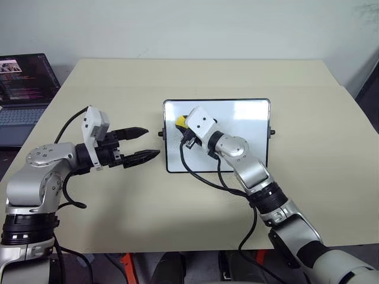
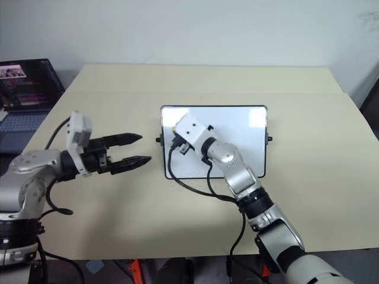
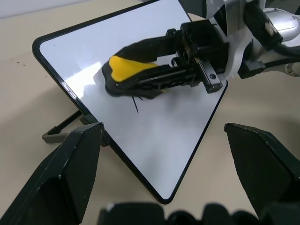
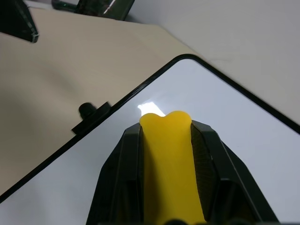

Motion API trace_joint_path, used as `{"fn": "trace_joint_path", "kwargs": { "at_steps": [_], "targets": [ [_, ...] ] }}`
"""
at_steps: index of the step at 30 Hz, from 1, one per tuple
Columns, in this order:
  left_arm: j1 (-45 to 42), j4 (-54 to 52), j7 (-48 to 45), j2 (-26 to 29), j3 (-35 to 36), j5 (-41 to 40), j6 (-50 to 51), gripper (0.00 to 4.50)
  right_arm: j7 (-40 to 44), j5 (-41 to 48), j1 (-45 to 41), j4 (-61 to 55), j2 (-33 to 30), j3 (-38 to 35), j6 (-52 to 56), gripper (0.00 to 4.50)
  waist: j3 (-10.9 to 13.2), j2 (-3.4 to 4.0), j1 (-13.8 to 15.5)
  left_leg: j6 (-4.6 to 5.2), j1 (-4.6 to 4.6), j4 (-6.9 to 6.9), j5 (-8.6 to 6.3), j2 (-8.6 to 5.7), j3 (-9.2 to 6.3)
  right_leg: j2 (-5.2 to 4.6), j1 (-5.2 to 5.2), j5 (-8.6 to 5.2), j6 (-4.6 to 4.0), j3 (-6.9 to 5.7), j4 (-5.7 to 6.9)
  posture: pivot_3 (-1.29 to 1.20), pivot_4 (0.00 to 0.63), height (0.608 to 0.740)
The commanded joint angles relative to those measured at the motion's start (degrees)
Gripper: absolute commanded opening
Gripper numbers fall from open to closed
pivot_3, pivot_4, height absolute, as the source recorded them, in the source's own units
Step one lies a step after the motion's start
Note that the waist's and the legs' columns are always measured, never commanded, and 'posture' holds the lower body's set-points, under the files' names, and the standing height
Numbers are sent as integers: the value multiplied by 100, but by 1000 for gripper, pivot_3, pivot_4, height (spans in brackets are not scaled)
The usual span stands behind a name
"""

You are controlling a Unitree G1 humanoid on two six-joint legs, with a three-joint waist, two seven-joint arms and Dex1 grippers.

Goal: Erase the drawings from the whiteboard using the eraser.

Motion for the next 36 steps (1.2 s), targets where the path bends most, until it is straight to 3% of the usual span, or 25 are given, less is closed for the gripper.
{"fn": "trace_joint_path", "kwargs": {
  "at_steps": [1, 10, 18, 26, 36],
  "targets": [
    [-50, -89, 1, 38, 94, -5, -108, 4500, 216, -106, 237, 6, -97, 201, -67, 1099, 0, 0, -1, 1, 0, 4, 0, 0, 0, 0, 0, 0, 0, 0, 4, 0, 150, 740],
    [-31, -106, 14, 18, 85, -30, -65, 4500, 598, -287, 494, 83, -338, 472, -358, 1099, 0, 0, 0, 24, 33, 54, -13, -3, -4, 1, 34, 4, -3, -1, 48, 0, 150, 740],
    [-64, -54, -27, 52, 80, -24, -54, 4500, 747, -52, 716, -1006, -580, -36, 104, 1099, 0, 0, 16, 24, 24, 55, -13, -2, -6, 3, 28, 5, -4, -1, 45, 0, 150, 740],
    [-190, 83, -60, -3, -17, 32, -107, 4500, 810, 333, 376, -2141, -693, -620, 1238, 1099, 2, 1, 37, 24, 9, 52, -13, 0, -10, 3, 13, 4, -4, -4, 42, 0, 150, 740],
    [-335, 207, -135, -61, -120, 88, -152, 4500, 170, 122, -315, -956, -476, -663, 689, 1099, 2, 1, 38, 23, 3, 52, -13, -2, -7, 3, 11, 4, -4, -2, 39, 0, 150, 740]
  ]
}}
